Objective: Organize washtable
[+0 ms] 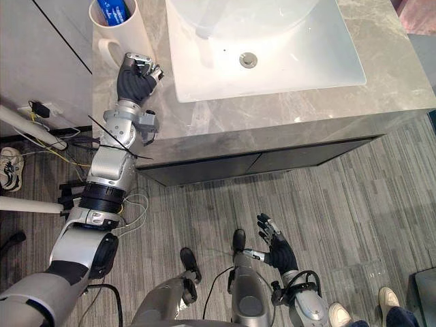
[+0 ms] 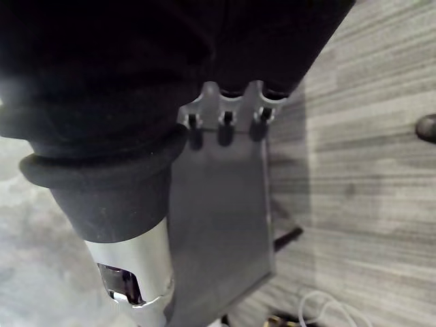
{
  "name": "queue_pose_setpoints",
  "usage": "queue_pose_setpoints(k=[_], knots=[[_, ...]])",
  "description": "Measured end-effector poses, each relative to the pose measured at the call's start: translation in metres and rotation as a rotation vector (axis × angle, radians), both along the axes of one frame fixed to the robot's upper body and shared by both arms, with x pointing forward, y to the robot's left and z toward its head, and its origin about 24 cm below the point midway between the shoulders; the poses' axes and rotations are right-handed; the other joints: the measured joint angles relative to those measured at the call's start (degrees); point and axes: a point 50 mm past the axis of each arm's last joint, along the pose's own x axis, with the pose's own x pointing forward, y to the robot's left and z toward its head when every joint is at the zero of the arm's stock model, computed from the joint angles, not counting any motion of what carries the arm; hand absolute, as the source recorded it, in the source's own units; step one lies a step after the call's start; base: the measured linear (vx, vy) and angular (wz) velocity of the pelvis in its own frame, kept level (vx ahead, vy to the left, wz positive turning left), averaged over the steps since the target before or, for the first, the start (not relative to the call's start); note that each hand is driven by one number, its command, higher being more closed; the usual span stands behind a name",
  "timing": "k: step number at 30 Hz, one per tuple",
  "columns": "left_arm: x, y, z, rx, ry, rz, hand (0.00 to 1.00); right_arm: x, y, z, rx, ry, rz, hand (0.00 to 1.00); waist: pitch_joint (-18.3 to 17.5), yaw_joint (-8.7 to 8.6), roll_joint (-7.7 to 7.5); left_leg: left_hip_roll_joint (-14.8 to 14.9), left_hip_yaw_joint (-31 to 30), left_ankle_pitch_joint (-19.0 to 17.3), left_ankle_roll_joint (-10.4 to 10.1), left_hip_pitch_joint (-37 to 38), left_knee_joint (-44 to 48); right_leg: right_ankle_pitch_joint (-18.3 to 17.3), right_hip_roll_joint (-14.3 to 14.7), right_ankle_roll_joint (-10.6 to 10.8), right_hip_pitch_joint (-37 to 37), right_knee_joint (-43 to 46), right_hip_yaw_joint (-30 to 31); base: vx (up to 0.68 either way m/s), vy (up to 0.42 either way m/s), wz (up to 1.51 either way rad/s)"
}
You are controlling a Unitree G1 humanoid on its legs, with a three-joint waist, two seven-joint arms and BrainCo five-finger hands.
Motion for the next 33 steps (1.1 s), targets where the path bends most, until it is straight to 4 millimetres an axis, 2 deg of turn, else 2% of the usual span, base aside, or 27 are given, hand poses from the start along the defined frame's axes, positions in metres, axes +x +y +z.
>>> queue_pose_setpoints(k=[4,11,17,23,33], knots=[[0.002,0.008,0.008,0.011,-0.015,0.038,1.0,0.0,0.0,0.0,-0.003,-0.001,0.005,0.0,0.8,-0.26,-0.02,0.0,0.1,0.0,0.0,-0.2,0.3,0.0,-0.1,0.0,-0.4,0.4,0.2,0.0,0.0,0.0],[0.007,0.011,0.026,0.015,-0.038,0.058,1.0,0.0,0.0,0.001,-0.008,-0.004,0.01,0.0,2.0,-0.44,-0.15,0.1,0.2,-0.1,0.0,-1.0,0.9,0.0,-0.1,0.0,-1.0,0.5,0.2,0.0,0.0,0.0],[0.011,0.019,0.033,0.02,-0.042,0.095,1.0,0.001,0.0,0.005,-0.007,-0.023,0.015,0.0,2.1,-1.42,-0.38,0.1,0.6,-0.3,0.1,-1.1,1.1,0.0,-0.2,0.0,-1.2,0.6,0.6,0.0,0.001,-0.02],[0.014,0.021,0.051,0.03,-0.068,0.109,1.0,0.001,-0.002,0.006,-0.024,-0.02,0.031,0.0,4.3,-1.42,-0.61,0.8,1.6,-2.1,0.4,-2.0,4.3,0.0,-0.1,0.0,-1.6,1.5,1.8,-0.01,0.008,-0.1],[0.016,0.018,0.065,0.024,-0.099,0.104,1.0,0.001,0.002,0.006,-0.017,-0.02,0.054,0.0,5.1,-1.63,-0.71,1.5,2.0,-3.1,0.4,-3.4,6.5,0.1,0.2,0.0,-2.4,1.6,2.0,0.0,0.0,-0.02]])
